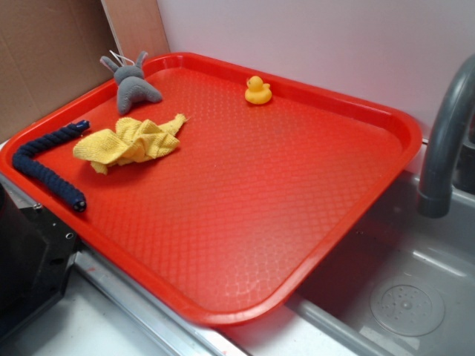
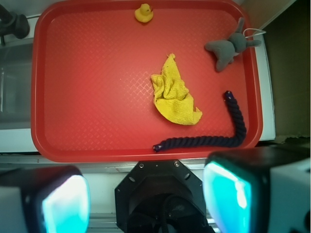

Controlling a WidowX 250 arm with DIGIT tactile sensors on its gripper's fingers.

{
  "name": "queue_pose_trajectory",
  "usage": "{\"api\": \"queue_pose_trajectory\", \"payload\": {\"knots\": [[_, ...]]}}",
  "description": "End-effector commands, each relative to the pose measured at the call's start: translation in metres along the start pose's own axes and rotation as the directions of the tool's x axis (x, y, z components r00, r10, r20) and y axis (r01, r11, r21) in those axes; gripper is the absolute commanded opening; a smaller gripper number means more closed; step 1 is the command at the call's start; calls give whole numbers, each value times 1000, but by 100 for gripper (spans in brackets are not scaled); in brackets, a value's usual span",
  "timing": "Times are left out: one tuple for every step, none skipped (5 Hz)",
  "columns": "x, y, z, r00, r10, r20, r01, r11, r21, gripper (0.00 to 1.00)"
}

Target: Grab the gray animal.

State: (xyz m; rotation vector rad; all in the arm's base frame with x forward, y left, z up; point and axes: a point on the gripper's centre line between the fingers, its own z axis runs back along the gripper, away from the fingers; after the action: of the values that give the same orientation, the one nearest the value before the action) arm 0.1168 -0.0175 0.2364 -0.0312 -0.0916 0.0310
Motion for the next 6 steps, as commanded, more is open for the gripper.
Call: {"api": "queue_pose_trajectory", "payload": {"knots": [[0,0,0,1000,0,0,0,1000,0,100],[19,51,-50,968,240,-71,-230,965,126,100],[46,103,-103,881,472,-26,-469,880,78,100],[68,132,-122,736,667,111,-675,737,47,100],[94,164,-135,632,748,203,-770,635,55,100],[131,194,-154,607,755,248,-787,614,60,100]]}}
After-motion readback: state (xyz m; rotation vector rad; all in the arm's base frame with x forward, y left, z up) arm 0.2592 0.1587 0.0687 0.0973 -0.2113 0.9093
